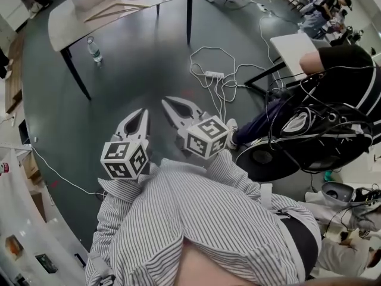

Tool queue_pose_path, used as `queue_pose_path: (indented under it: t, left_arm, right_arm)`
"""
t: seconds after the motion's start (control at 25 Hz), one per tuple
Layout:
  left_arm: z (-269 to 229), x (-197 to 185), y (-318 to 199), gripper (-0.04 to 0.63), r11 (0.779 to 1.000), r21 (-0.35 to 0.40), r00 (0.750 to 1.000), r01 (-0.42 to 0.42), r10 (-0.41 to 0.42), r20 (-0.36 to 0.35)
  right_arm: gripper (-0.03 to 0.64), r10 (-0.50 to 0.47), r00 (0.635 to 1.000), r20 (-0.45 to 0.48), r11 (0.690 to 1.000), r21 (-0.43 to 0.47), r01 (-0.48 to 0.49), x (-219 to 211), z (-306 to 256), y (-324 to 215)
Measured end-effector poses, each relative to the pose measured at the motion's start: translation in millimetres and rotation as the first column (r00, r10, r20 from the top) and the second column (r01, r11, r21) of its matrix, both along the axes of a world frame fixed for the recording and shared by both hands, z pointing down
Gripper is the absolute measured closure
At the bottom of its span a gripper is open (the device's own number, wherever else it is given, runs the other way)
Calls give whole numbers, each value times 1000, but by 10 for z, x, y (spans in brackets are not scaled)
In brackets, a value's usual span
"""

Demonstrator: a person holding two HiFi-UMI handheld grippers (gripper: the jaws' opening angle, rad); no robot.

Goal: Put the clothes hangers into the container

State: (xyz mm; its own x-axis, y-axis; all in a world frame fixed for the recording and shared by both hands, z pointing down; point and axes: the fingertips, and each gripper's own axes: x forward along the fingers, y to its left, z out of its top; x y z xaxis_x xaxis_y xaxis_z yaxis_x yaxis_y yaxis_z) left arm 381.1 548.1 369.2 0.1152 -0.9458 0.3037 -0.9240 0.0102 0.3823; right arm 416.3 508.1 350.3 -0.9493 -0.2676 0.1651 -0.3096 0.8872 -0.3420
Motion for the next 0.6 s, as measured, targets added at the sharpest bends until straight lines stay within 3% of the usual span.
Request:
queue_pose_path:
  t: [0.32,0.6]
  left_arm:
    - [204,-37,-59,586,997,-29,997,71,-72,-36]
    - [286,-95,-267,584,996,-40,993,82,-85,-76]
  right_arm:
    - [601,-47,999,-20,999,-1,47,29,110,-62]
    - [601,-84,996,-37,996,-17,84,-86,201,-188]
